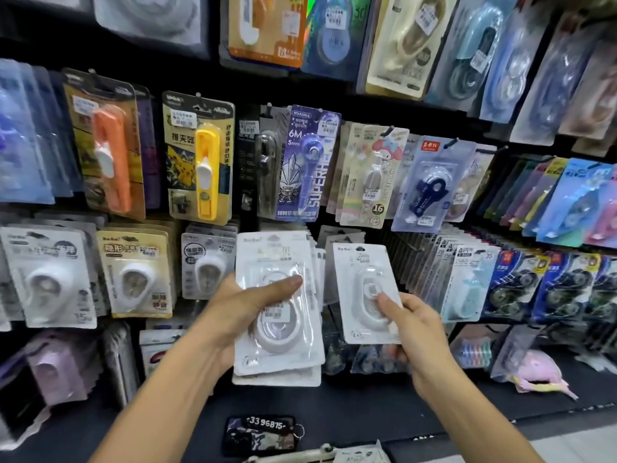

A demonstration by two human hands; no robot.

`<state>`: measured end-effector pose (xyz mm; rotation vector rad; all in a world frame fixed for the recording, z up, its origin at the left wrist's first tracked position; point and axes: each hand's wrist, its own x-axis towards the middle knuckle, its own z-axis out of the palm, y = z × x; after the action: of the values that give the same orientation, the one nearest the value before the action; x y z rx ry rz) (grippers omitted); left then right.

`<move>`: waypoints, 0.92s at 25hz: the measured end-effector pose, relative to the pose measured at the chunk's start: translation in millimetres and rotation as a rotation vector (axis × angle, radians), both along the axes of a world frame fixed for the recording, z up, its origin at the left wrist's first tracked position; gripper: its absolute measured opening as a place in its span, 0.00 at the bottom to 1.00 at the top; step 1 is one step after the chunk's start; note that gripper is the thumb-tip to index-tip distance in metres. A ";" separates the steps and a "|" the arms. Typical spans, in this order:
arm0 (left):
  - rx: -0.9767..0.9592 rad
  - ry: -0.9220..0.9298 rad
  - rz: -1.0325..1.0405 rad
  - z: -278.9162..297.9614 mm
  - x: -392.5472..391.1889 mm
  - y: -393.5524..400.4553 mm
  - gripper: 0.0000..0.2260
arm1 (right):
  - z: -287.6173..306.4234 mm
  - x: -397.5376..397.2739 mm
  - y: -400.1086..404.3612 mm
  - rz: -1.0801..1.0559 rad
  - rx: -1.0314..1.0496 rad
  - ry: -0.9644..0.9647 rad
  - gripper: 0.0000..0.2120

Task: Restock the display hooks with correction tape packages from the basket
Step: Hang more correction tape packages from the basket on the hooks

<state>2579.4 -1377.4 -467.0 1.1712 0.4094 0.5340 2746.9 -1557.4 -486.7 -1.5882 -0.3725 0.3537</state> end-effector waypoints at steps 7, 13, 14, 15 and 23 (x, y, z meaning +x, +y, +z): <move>-0.017 -0.065 0.076 -0.7 23.9 -3.3 0.31 | -12.1 16.8 14.1 -0.028 0.058 0.082 0.24; 0.065 0.012 0.138 -9.4 49.5 -16.5 0.38 | -17.5 -15.6 22.4 0.493 0.041 -0.131 0.18; 0.073 0.033 0.121 -10.1 50.1 -17.7 0.40 | -18.8 -16.8 24.1 0.501 0.042 -0.126 0.16; 0.078 0.042 0.079 -10.4 49.6 -16.4 0.41 | -19.4 -15.5 24.0 0.474 0.064 -0.098 0.14; 0.076 0.041 0.053 -9.1 30.4 -2.3 0.30 | -18.8 20.6 3.8 0.075 0.203 0.227 0.10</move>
<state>2609.7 -1379.7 -476.1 1.2487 0.4595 0.5764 2767.5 -1553.6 -505.5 -1.3224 -0.2834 0.5320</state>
